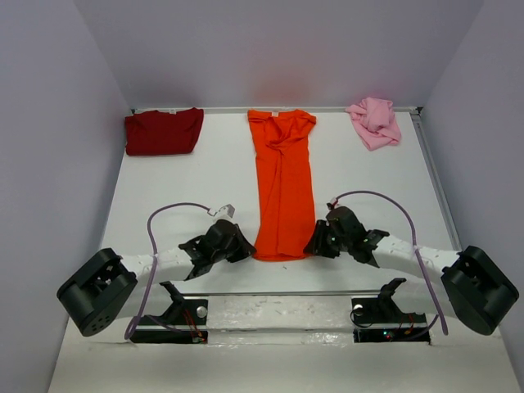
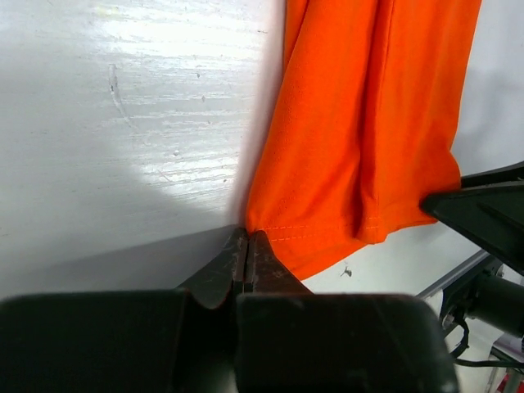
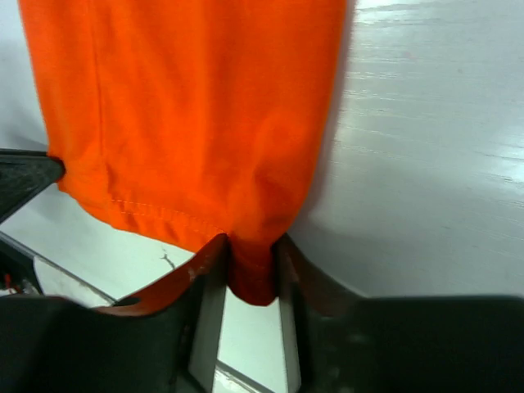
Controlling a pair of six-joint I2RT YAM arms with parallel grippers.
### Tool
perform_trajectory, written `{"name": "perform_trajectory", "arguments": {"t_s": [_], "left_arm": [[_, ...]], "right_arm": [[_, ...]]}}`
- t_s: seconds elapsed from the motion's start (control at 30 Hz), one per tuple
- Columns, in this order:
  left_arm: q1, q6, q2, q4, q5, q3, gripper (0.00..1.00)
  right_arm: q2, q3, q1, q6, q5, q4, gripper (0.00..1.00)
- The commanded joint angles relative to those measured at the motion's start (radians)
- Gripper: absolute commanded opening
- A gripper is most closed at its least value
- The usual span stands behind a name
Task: Fold and stack the t-shirts
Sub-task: Grab the bottom of the folded rectangular tshirt with both arms, then fold the folded rectangular tshirt in 1/3 of the way
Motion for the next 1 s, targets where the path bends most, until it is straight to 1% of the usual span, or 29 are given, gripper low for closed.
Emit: {"name": "perform_trajectory", "arguments": {"t_s": [0.0,0.03,0.07,0.23,0.43,0.73,0.83,0.87,0.93,0.97], "left_arm": [[-0.005,0.025,0.021,-0.028,-0.041,-0.022,0.00],[-0.005,0.025,0.020,-0.026,-0.040,-0.022,0.00],[-0.005,0.025,0.017,-0.025,-0.041,-0.024,0.00],[-0.005,0.030,-0.021,-0.033,-0.038,-0.028,0.00],[-0.013,0.021,-0.080,-0.059,-0.012,-0.031,0.00],[-0.094,-0.054,-0.207,-0.114,-0.021,-0.038,0.00],[-0.094,-0.038,-0.222,-0.152,-0.046,-0.005,0.00],[-0.094,-0.012,-0.224,-0.175,-0.072,0.031,0.00],[-0.094,0.019,-0.212,-0.216,-0.105,0.080,0.00],[-0.093,0.033,-0.206,-0.236,-0.122,0.132,0.00]], "right_arm": [[0.002,0.011,0.010,-0.034,0.066,-0.094,0.28],[0.002,0.011,0.010,-0.032,0.066,-0.095,0.17],[-0.002,0.010,0.010,-0.029,0.065,-0.100,0.00],[-0.045,0.007,0.010,-0.023,0.062,-0.129,0.00],[-0.140,0.011,0.028,-0.018,0.047,-0.210,0.00],[-0.277,-0.010,0.068,0.035,0.013,-0.285,0.00],[-0.300,0.032,0.068,0.014,0.077,-0.328,0.00],[-0.311,0.071,0.068,0.006,0.161,-0.365,0.00],[-0.318,0.102,0.068,-0.038,0.229,-0.381,0.00],[-0.314,0.121,0.068,-0.055,0.264,-0.385,0.00]]}}
